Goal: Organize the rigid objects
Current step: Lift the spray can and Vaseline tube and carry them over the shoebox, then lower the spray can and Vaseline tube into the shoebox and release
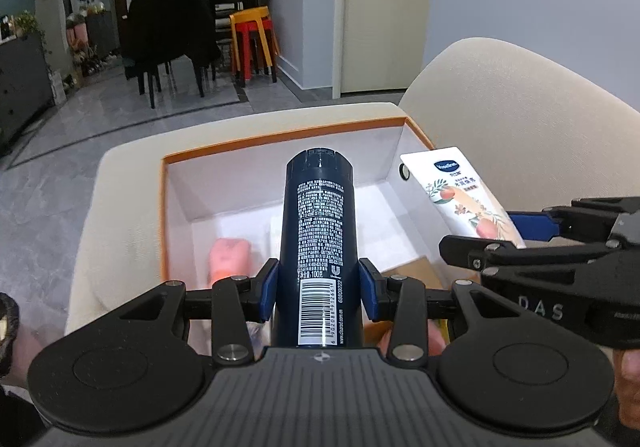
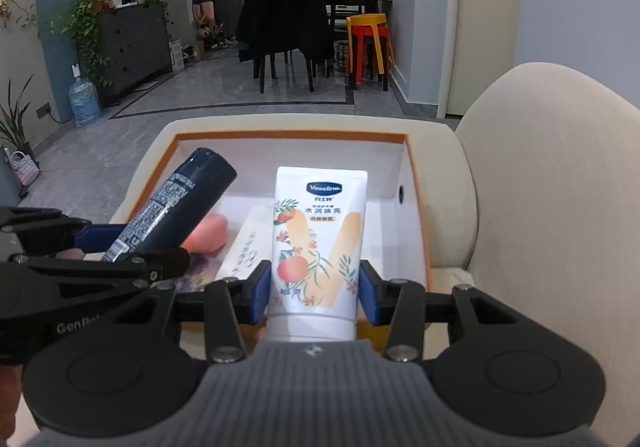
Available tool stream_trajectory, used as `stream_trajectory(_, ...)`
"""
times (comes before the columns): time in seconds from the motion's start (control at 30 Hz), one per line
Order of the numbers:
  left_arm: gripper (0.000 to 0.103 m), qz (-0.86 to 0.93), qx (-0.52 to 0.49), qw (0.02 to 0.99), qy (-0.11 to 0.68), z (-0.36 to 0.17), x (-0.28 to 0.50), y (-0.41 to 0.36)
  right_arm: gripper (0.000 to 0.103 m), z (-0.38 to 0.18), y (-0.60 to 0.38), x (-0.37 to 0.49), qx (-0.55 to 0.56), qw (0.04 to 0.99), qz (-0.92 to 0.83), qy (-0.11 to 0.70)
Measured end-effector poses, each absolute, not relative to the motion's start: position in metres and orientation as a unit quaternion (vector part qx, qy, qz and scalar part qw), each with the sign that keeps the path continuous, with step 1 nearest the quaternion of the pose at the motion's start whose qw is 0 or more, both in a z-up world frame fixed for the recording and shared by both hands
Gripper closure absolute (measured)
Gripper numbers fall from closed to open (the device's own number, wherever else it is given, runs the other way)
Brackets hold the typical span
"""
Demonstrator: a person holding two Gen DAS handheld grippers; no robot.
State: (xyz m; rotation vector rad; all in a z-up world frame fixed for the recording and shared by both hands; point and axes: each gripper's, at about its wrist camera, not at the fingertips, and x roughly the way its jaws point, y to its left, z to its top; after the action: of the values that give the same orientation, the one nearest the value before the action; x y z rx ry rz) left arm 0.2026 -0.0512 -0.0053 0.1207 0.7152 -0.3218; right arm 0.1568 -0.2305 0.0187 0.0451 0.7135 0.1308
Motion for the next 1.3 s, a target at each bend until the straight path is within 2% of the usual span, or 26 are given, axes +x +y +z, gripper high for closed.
stream_trajectory(0.3, 0.056, -0.152, 0.073, 0.914, 0.37, -0.018, 0.248, -0.071, 0.058, 0.007, -0.241, 0.204, 0.015, 0.932, 0.053, 0.358)
stream_trajectory(0.57, 0.056, -0.15, 0.045, 0.9, 0.406, -0.043, 0.272, -0.077, 0.058, -0.014, -0.251, 0.246, 0.02, 0.919, 0.054, 0.39)
stream_trajectory(0.93, 0.056, -0.137, 0.016, 0.884, 0.447, -0.068, 0.284, -0.081, 0.058, -0.035, -0.257, 0.281, -0.004, 0.895, 0.082, 0.439)
stream_trajectory(1.3, 0.056, -0.143, 0.028, 0.868, 0.475, -0.085, 0.29, -0.093, 0.058, -0.047, -0.248, 0.302, -0.033, 0.874, 0.114, 0.471)
